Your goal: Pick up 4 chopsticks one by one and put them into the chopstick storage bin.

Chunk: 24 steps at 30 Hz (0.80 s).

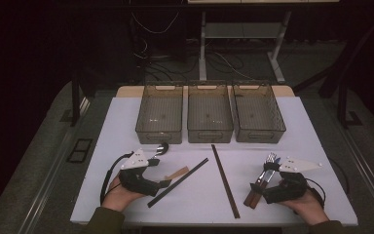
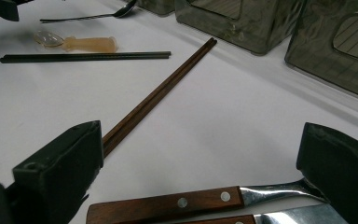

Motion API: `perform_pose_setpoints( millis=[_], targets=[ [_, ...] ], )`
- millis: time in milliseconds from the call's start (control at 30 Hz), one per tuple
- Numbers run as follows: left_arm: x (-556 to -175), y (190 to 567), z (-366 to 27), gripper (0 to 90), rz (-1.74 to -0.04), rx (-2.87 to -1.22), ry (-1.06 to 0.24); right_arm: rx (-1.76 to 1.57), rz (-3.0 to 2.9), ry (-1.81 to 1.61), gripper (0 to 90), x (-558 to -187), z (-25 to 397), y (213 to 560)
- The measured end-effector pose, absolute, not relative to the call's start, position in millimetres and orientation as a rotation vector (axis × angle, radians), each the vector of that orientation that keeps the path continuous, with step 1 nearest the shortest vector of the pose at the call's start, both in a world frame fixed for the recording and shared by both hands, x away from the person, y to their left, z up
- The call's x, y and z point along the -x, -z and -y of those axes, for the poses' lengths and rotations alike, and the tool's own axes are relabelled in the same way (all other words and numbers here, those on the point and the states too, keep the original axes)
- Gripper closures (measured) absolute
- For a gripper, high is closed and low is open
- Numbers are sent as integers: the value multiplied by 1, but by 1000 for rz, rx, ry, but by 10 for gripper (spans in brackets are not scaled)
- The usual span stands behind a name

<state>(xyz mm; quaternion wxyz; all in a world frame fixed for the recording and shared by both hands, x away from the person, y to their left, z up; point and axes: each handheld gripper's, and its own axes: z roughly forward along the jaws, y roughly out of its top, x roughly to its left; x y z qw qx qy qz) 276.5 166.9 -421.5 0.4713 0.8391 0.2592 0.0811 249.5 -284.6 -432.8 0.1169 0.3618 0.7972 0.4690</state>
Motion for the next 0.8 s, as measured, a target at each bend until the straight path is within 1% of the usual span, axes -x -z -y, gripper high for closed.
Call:
perform_pose_setpoints(
  millis=[33,100,133,167,200,233,400,433,500,567,600,633,733,800],
  targets=[
    [-276,421,-166,167,-632,-2058,-197,-1059,-2333,-1373,7,-249,285,433],
    [-276,422,-163,220,-631,-2055,-190,-1063,-2335,-1372,7,-250,285,433],
    [-276,422,-161,220,-626,-2063,-191,-1063,-2335,-1372,7,-250,285,433],
    [-276,423,-160,253,-628,-2065,-185,-1063,-2334,-1372,7,-250,285,433],
    [-276,423,-158,253,-627,-2061,-184,-1063,-2334,-1372,7,-250,285,433],
    [-275,423,-158,290,-622,-2069,-187,-1062,-2333,-1372,7,-250,285,433],
    [-274,424,-155,346,-615,-2085,-188,-1064,-2332,-1374,7,-250,285,433],
    [-273,424,-155,381,-618,-2086,-187,-1065,-2332,-1375,7,-250,285,433],
    [-273,424,-153,415,-612,-2089,-178,-1064,-2332,-1374,7,-250,285,433],
    [-273,425,-152,474,-604,-2092,-166,-1064,-2332,-1374,7,-250,285,433],
    [-272,425,-151,474,-602,-2091,-158,-1064,-2332,-1374,7,-250,285,433],
    [-271,425,-150,537,-610,-2085,-160,-1065,-2331,-1374,7,-250,285,433],
    [-271,424,-149,607,-607,-2104,-168,-1067,-2330,-1375,7,-250,285,433],
    [-271,425,-148,625,-606,-2112,-168,-1066,-2329,-1375,7,-250,285,433]
  ],
)
